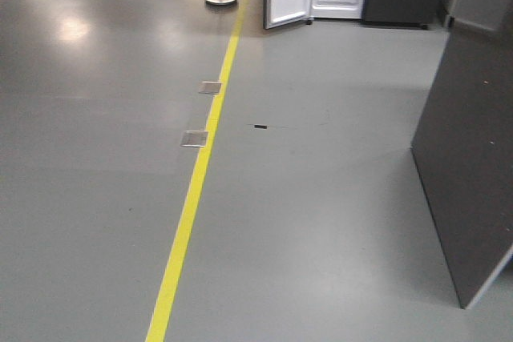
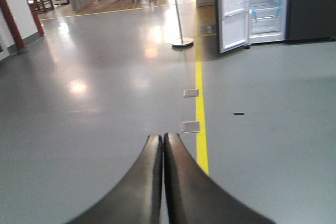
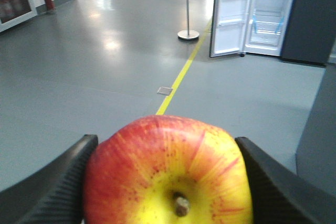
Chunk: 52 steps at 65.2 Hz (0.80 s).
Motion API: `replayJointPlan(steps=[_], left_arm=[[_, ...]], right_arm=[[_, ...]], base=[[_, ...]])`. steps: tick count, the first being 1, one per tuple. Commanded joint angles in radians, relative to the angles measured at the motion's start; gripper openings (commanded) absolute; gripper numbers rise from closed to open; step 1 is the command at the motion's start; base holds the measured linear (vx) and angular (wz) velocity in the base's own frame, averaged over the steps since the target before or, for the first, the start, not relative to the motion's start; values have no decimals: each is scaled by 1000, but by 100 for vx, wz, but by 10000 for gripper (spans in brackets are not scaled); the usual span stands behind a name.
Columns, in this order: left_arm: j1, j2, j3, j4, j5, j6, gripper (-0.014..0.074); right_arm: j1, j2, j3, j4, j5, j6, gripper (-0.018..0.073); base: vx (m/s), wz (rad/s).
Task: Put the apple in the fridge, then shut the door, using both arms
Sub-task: 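Drive the base away from the counter toward the open fridge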
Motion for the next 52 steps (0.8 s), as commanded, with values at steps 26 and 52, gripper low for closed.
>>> replayJointPlan(steps=[26,52], left_arm=[[-7,-15,-17,3,-69,-2,-6],[-7,-15,-17,3,-69,-2,-6]], right_arm=[[-5,11,-19,3,-84,-4,130],[-5,11,-19,3,-82,-4,130]], base=[[15,19],[18,0]])
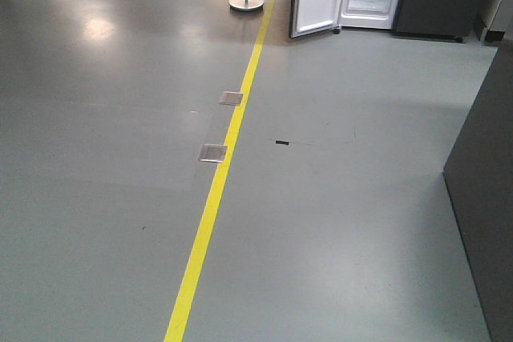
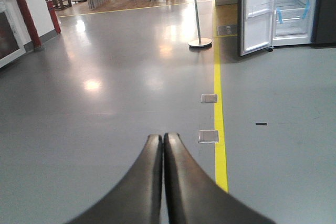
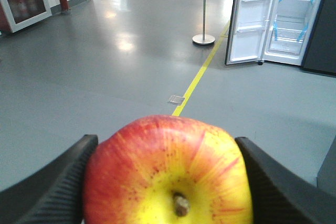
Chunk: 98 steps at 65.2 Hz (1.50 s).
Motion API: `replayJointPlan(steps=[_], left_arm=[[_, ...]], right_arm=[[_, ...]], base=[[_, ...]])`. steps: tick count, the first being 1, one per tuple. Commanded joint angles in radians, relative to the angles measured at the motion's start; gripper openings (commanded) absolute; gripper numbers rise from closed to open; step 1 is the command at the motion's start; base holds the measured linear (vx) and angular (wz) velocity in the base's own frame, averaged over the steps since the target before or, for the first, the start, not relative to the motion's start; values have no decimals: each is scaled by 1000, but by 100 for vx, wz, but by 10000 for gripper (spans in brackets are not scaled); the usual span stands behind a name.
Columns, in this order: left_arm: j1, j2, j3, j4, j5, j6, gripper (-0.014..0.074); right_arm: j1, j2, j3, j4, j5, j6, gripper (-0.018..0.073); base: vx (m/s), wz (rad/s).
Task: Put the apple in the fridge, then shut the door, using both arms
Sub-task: 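Drive the base away from the counter toward the open fridge, then drive the base up to the open fridge door holding the apple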
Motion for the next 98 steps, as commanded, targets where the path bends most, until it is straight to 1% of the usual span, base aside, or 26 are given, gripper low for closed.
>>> replayJointPlan(steps=[1,48,98], left_arm=[[-7,-15,-17,3,-69,-2,-6],[-7,-15,-17,3,-69,-2,-6],[-7,-15,-17,3,-69,-2,-6]], right_arm=[[-5,11,-19,3,-82,-4,130],[-5,11,-19,3,-82,-4,130],[-5,11,-19,3,-83,-4,130]], base=[[19,-9],[20,-12],[21,-2]])
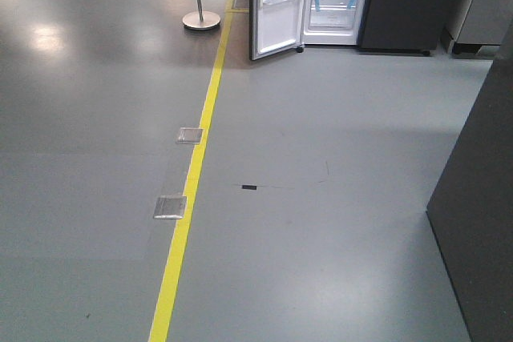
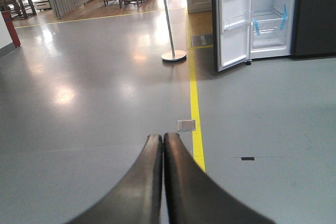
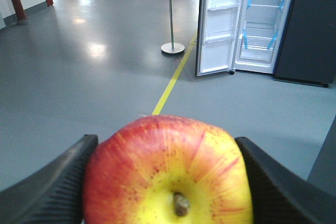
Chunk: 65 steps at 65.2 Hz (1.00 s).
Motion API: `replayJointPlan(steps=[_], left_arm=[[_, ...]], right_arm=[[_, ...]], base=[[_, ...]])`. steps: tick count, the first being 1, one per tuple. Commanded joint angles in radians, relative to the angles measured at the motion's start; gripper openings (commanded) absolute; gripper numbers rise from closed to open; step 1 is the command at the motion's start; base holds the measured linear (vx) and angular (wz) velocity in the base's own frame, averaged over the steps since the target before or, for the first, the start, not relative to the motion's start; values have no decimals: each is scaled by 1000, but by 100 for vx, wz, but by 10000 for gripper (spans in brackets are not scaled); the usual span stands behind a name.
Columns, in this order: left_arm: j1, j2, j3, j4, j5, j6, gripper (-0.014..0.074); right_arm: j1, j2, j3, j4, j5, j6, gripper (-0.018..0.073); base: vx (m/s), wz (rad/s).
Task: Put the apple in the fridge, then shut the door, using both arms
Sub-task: 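Drive the base up to the open fridge door holding the apple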
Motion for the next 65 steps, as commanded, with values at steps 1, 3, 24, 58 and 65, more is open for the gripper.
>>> replayJointPlan(steps=[1,3,24,58,65], left_arm=[[-7,-15,-17,3,-69,-2,-6],[-7,-15,-17,3,-69,-2,-6],[-7,-15,-17,3,-69,-2,-6],[-7,-15,-17,3,-69,-2,-6],[-7,-15,-17,3,-69,-2,-6]], right_arm=[[-5,11,-19,3,-83,-4,130],[-5,11,-19,3,-83,-4,130],[-5,11,-19,3,-83,-4,130],[-5,11,-19,3,-82,-4,130],[-5,11,-19,3,-82,-4,130]], base=[[23,-2],[23,-1],[23,-2],[23,-3],[22,-3]])
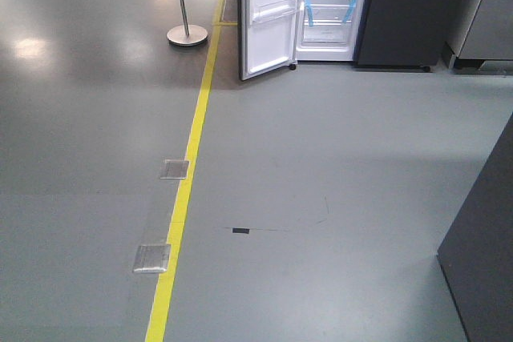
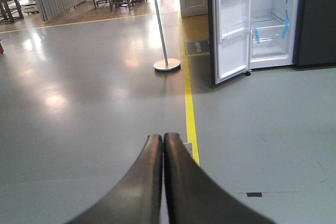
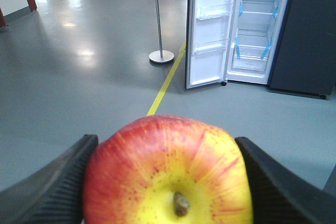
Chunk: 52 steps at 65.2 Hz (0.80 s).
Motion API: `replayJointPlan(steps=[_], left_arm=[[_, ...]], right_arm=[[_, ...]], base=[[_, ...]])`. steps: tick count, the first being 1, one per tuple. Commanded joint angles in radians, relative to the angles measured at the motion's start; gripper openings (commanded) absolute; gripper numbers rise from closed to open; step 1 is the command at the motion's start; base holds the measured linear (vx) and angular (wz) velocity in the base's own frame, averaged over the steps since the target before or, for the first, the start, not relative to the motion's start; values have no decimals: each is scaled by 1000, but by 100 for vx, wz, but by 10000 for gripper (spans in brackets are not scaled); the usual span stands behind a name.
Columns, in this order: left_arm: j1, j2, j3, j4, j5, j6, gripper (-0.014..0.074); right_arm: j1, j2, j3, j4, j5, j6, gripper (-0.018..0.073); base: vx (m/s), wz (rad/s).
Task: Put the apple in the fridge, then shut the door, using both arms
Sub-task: 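Drive the base up to the open fridge door holding the apple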
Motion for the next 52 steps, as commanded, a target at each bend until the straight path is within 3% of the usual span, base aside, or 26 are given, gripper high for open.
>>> replayJointPlan(steps=[1,52], left_arm=[[-7,-15,-17,3,-69,-2,-6],[-7,-15,-17,3,-69,-2,-6]], right_arm=[[-5,11,-19,3,-83,-4,130],[-5,11,-19,3,-83,-4,130]], base=[[22,-4],[21,-3]])
